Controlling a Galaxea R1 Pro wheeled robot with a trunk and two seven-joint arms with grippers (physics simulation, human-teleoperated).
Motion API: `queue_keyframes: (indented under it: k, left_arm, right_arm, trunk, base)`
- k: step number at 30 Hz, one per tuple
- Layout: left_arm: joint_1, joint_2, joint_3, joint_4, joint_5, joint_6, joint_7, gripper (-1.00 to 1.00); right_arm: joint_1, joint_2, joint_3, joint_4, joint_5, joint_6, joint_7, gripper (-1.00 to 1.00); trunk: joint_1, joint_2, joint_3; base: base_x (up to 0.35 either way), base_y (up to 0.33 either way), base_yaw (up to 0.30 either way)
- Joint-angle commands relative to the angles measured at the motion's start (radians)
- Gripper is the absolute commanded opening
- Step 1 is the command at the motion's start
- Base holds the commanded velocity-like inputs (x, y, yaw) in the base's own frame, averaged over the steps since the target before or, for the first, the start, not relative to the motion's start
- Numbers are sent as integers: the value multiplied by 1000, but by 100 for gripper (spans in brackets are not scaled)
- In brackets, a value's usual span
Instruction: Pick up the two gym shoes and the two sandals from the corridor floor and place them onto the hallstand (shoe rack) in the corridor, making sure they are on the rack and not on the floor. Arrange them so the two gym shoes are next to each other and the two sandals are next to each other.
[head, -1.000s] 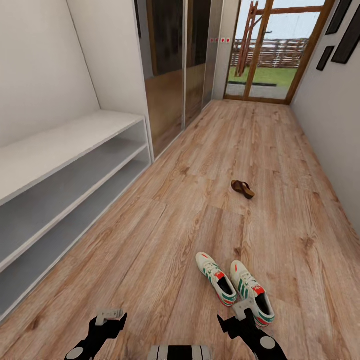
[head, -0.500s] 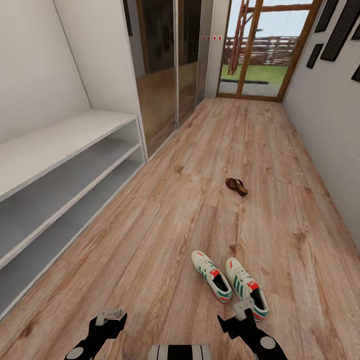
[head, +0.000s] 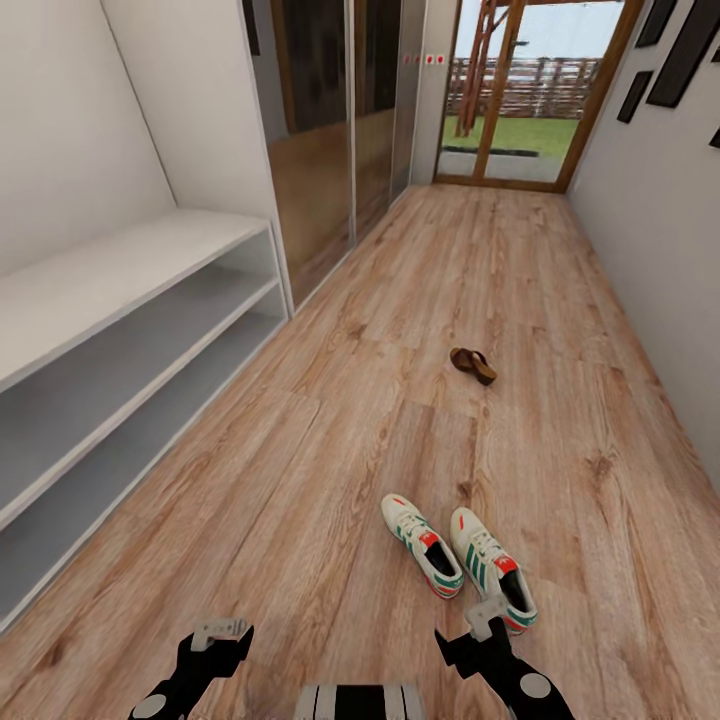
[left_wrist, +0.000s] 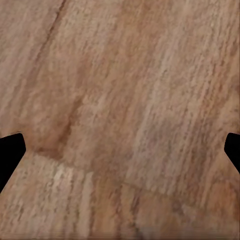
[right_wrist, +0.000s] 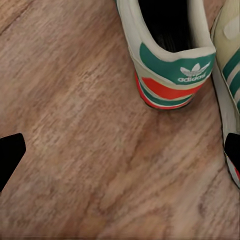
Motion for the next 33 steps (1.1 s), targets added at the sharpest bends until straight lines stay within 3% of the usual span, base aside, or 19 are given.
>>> queue_keyframes:
  k: [1,8,17,18,33]
  left_arm:
    - [0,0,5,1,4,-2,-8,100]
    - [-5,0,6,-2,5,-3,-8,100]
    - [-19,-1,8,-135,9,31,-14,100]
    - [-17,-7,8,-264,13,153,-19,100]
    - [-9,-13,10,-595,19,411,-39,100]
  right_arm:
    - [0,0,1,-1,9,0,1,100]
    - [0,0,1,-1,9,0,1,100]
    - [0,0,1,-1,9,0,1,100]
    - [0,0,1,-1,9,0,1,100]
    - [0,0,1,-1,9,0,1,100]
  trunk:
    - [0,-1,-5]
    - [1,-1,-9]
    - [1,-1,-9]
    - [1,-1,-9]
    - [1,-1,-9]
  base:
    - [0,0,-1]
    - [0,0,0]
    - [0,0,0]
    - [0,0,0]
    - [0,0,0]
